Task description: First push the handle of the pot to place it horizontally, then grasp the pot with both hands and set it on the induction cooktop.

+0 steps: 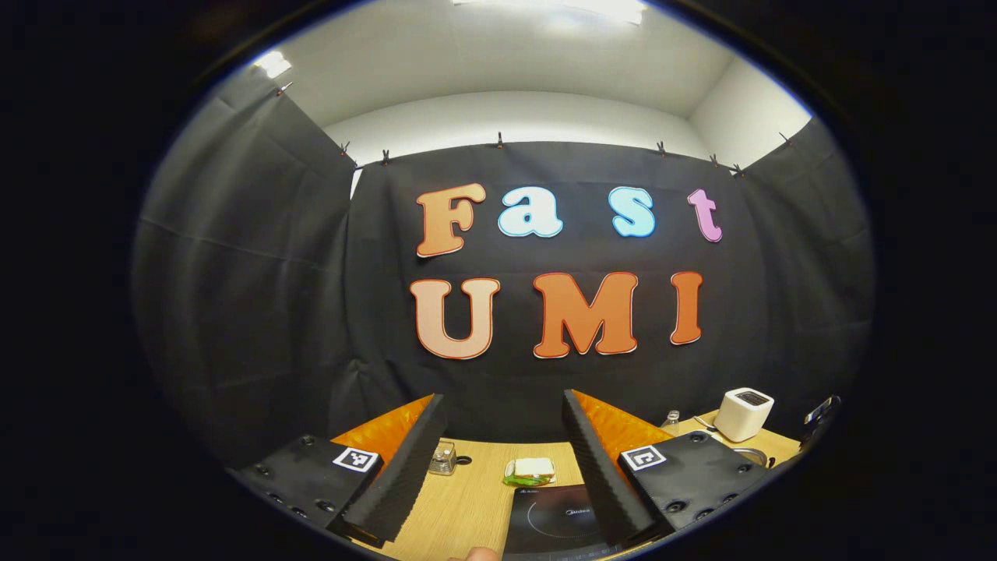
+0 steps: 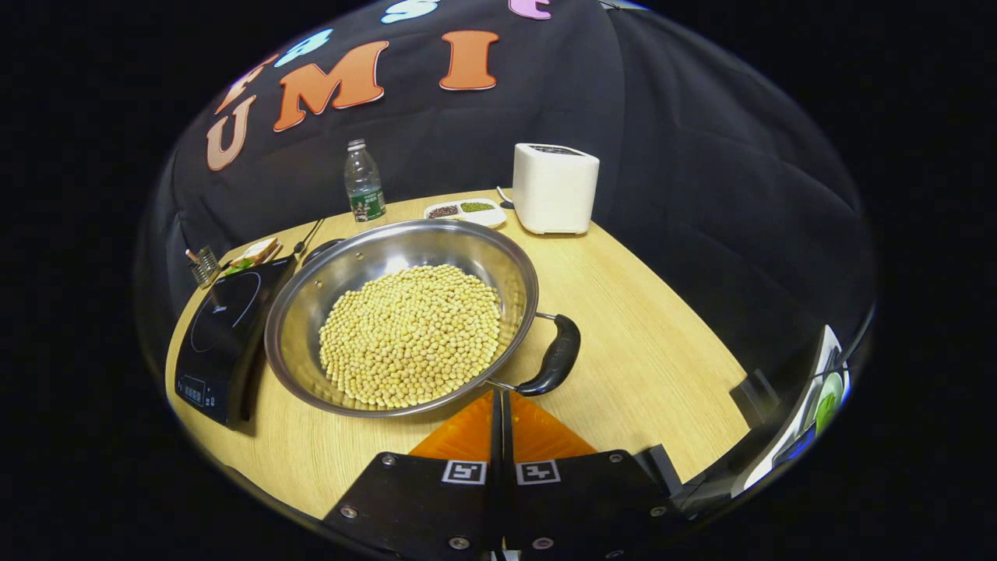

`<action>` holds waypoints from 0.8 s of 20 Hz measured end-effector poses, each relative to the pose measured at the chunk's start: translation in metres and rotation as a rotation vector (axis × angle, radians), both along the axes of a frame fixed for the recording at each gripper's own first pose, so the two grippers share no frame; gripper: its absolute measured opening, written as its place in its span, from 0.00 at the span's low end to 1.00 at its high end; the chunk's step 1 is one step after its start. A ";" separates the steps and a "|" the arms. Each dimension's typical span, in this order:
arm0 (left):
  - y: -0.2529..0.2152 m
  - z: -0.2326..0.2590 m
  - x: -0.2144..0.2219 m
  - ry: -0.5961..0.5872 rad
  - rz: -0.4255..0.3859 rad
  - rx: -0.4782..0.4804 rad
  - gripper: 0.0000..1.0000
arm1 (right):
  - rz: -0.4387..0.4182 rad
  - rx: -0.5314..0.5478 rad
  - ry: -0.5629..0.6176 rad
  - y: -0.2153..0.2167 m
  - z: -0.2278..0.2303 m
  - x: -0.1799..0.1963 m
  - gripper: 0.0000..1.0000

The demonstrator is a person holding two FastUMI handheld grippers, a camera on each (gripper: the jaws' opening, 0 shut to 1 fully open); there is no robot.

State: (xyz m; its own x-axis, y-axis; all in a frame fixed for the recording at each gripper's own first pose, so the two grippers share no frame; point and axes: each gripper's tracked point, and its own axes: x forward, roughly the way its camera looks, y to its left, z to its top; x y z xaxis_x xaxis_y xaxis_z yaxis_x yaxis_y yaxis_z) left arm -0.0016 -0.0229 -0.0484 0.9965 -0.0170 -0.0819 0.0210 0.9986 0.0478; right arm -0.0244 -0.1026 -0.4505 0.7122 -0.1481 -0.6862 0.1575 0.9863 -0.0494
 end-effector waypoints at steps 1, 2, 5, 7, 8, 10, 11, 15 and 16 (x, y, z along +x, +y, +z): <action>0.000 0.000 0.000 0.001 0.002 0.000 0.99 | -0.003 -0.005 0.000 -0.003 0.000 0.003 0.00; 0.000 -0.001 0.000 0.002 0.004 0.000 0.99 | -0.007 -0.007 0.001 -0.006 0.000 0.007 0.00; 0.001 0.001 0.001 0.000 0.010 -0.002 0.99 | -0.016 -0.004 0.009 -0.014 -0.001 0.018 0.00; 0.001 0.001 -0.001 -0.001 0.011 -0.005 0.98 | -0.022 0.001 0.011 -0.020 -0.002 0.028 0.00; 0.001 0.001 -0.001 -0.001 0.011 -0.006 0.98 | -0.026 0.011 0.013 -0.022 -0.001 0.033 0.00; -0.001 0.001 -0.001 0.003 0.010 -0.007 0.98 | -0.033 0.029 0.018 -0.027 -0.003 0.041 0.00; -0.001 0.001 -0.001 0.005 0.011 -0.006 0.98 | -0.034 0.032 0.020 -0.030 -0.004 0.045 0.00; -0.003 0.003 -0.002 0.005 0.012 0.001 0.96 | -0.050 0.016 0.045 -0.038 -0.012 0.058 0.00; -0.004 0.004 -0.003 0.004 0.011 0.003 0.98 | -0.059 0.001 0.053 -0.043 -0.015 0.063 0.00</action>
